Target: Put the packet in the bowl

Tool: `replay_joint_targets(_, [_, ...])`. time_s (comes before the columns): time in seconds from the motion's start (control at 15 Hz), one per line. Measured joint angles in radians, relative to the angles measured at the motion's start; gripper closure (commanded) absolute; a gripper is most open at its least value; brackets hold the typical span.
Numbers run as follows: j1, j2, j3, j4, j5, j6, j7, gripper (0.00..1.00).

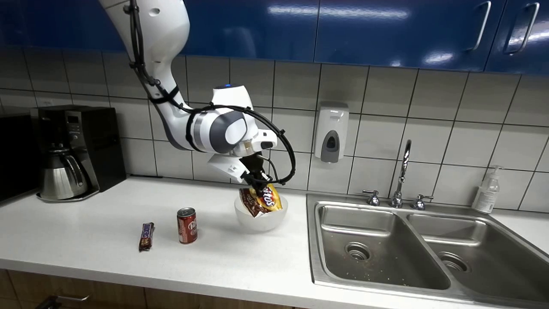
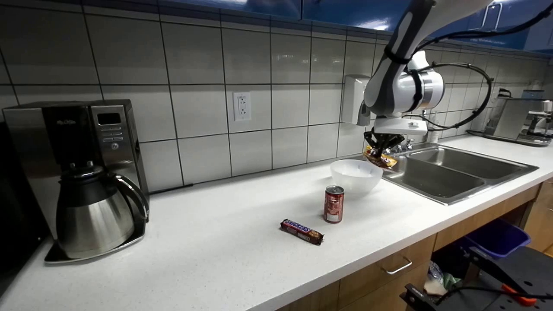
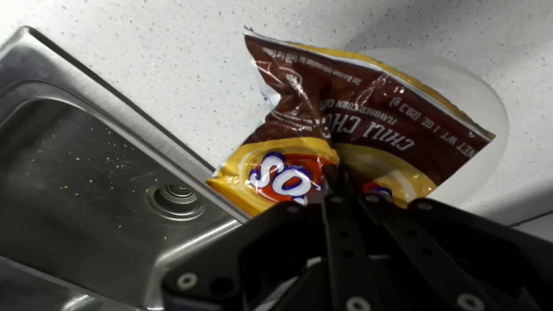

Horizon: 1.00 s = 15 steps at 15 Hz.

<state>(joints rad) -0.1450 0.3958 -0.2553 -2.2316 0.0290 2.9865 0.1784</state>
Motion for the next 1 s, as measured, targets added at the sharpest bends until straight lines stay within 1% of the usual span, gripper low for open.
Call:
replay_joint_targets(0.27, [0.019,0.078,0.0,0.069,0.005,0.008,0.021,1.0])
replay_joint_targets(0.47, [0.049,0.163,0.0,0.142,0.019,0.015,0.054,1.0])
replay_joint_targets(0.8, [0.106,0.331,-0.002,0.308,0.049,0.015,0.117,1.0])
replay_joint_targets(0.87, [0.114,0.361,-0.003,0.34,0.054,0.015,0.127,0.77])
replay_joint_targets(1.0, [0.126,0.413,-0.009,0.396,0.06,0.015,0.139,0.66])
